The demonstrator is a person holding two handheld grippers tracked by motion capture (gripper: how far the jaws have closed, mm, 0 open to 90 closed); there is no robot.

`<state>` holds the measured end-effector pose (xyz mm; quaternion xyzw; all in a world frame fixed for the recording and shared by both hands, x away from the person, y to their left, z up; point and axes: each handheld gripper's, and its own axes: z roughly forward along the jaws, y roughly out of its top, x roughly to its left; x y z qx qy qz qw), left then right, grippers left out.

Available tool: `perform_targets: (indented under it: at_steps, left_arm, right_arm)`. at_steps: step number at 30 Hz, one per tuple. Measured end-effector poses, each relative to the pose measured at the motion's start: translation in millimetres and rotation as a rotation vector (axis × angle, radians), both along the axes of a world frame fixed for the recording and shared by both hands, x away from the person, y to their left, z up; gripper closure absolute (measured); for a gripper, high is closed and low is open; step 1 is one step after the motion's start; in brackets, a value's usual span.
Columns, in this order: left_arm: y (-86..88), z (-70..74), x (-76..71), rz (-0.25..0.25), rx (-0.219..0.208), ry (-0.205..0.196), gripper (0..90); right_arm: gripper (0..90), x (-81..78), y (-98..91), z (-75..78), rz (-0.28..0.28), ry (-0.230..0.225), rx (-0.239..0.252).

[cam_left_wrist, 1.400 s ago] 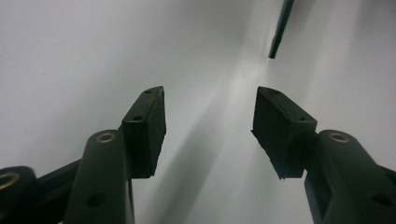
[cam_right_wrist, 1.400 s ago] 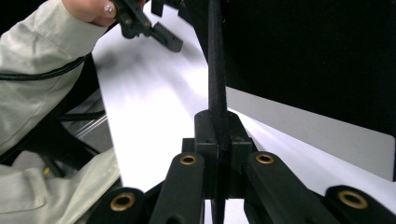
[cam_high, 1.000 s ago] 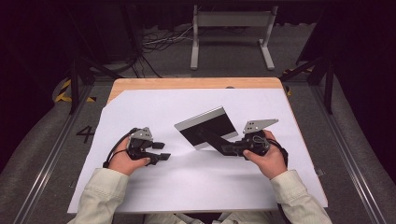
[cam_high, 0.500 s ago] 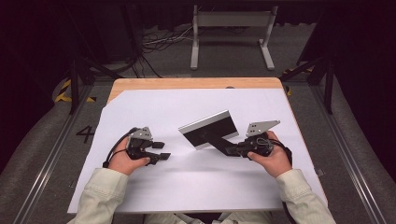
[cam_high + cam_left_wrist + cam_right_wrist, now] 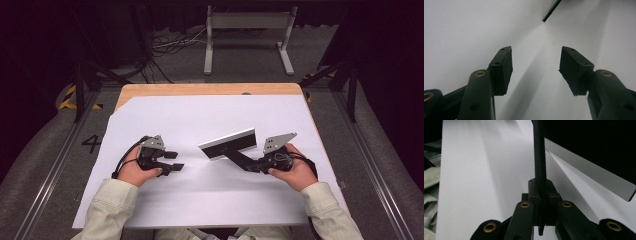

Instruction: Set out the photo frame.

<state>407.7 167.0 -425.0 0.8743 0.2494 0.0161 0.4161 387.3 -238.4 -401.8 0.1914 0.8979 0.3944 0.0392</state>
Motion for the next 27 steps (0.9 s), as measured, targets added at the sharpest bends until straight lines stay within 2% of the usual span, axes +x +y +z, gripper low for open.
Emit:
perform_targets:
  at_steps: [11,23,27]
  left_arm:
    - [-2.8,0.2,1.5,-0.012,0.001,-0.004,44.7]
    - [-4.3,0.8,1.7,-0.016,0.002,-0.002,44.7]
    - [-4.9,0.9,1.9,-0.016,0.001,-0.003,44.7]
  right_arm:
    - [87.1,-0.8,-1.9,-6.4,0.016,0.011,-0.068]
    - [86.5,-0.9,-3.0,-13.7,0.053,-0.028,-0.149]
    - [86.1,-0.9,-2.5,-16.8,0.056,-0.027,-0.186]
